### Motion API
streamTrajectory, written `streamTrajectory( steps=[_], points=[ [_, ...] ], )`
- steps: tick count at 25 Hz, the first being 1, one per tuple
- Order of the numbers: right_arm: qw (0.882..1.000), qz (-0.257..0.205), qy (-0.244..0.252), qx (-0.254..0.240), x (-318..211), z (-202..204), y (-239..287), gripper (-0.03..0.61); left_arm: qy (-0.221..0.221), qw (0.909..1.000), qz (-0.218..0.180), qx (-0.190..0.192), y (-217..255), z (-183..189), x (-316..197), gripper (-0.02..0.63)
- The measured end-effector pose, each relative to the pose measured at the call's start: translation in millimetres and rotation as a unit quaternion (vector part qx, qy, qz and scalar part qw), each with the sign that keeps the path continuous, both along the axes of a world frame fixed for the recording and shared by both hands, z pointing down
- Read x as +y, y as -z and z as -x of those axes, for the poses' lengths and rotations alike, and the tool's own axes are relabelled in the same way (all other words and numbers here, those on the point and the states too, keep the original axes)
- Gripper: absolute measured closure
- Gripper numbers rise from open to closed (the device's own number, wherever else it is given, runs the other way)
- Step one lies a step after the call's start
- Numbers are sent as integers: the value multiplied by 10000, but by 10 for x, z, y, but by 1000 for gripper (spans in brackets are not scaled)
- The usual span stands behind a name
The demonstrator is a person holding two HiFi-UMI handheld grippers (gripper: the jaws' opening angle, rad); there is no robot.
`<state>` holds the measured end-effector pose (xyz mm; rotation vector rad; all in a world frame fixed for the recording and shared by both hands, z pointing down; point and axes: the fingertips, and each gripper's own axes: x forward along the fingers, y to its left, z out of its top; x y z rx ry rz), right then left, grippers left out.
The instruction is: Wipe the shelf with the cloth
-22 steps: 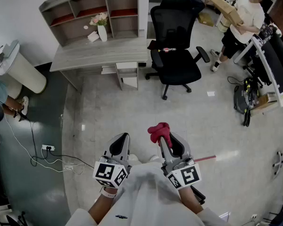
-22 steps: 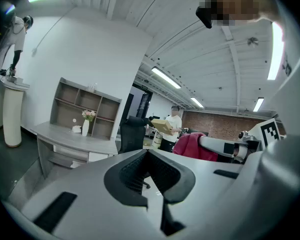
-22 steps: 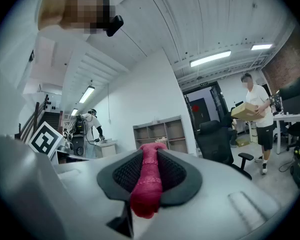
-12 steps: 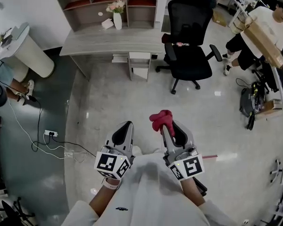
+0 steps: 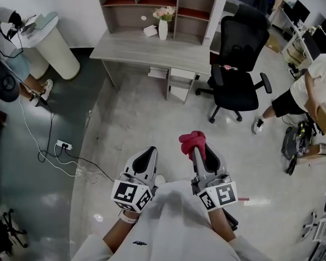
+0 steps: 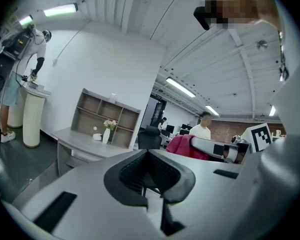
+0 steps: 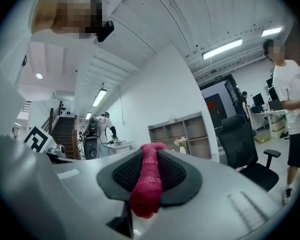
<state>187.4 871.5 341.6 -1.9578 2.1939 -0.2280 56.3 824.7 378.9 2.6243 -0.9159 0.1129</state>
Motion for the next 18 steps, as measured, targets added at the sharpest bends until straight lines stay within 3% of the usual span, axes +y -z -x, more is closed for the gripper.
streamTrajectory(
  steps=[9, 18],
  points=[
    [9976, 189, 649, -132, -484, 451, -184, 488, 624, 9979, 135, -86, -120, 498, -367, 607],
    [9902, 134, 1367, -267, -1668, 545, -278, 488, 1375, 9900, 282, -170, -275, 602, -1267, 607]
  ],
)
